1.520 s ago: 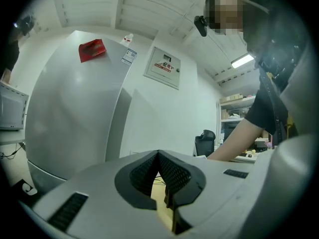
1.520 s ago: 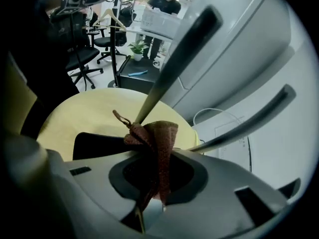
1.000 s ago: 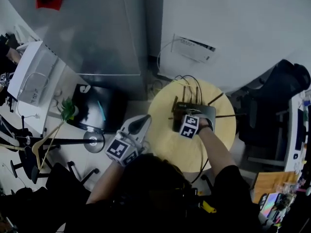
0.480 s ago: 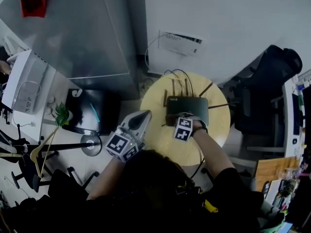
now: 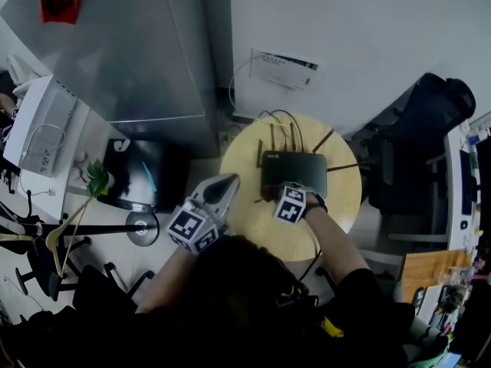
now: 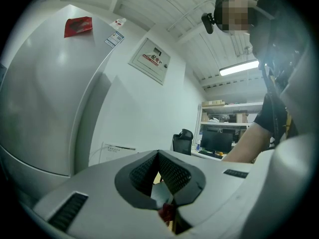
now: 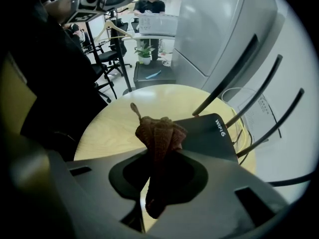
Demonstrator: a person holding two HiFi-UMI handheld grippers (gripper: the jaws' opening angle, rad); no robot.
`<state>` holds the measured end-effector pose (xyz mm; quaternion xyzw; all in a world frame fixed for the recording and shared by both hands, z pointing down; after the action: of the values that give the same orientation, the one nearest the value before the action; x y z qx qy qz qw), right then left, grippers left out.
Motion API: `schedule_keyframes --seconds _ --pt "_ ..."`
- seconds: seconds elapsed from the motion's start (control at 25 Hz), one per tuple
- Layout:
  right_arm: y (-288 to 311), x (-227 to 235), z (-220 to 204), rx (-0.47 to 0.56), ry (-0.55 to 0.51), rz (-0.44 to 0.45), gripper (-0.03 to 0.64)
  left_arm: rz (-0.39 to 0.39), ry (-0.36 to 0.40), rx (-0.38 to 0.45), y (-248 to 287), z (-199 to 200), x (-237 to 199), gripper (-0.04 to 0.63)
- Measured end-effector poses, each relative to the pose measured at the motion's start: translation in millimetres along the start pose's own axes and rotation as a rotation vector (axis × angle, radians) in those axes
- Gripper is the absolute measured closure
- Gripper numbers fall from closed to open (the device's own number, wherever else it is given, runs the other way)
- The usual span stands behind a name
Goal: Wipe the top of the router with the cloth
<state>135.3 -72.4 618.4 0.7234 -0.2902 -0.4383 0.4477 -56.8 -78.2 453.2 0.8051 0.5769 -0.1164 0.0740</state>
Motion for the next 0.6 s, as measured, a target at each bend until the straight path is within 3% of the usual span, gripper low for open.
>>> schedule_keyframes --seconds 0.32,0.48,0.6 --pt "-5.4 -10.0 -8.5 0.038 0.067 0.015 0.551 -0.026 -0.002 -0.008 10.4 -5.1 1.0 0.603" --pt "-11.8 -11.5 -11.9 0.044 0.017 0.042 0.551 -0.038 0.001 -0.017 15.2 -6.1 -1.5 0.603" --pt "-22.1 16.8 -23.6 0.043 -0.011 -0.007 0.551 -0.024 0.002 -0.018 13.2 -4.6 -6.2 0.603"
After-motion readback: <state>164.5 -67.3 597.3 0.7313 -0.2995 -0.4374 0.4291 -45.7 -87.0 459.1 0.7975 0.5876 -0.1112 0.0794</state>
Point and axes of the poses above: the fingertips, and each gripper's own axes: y forward along the fingers, x to its right, z out of its top, the point moved 8 cm from there along -y, backward along the fingers, and after that the axes turned 14 degrees about -z, right-handed, at the moved point
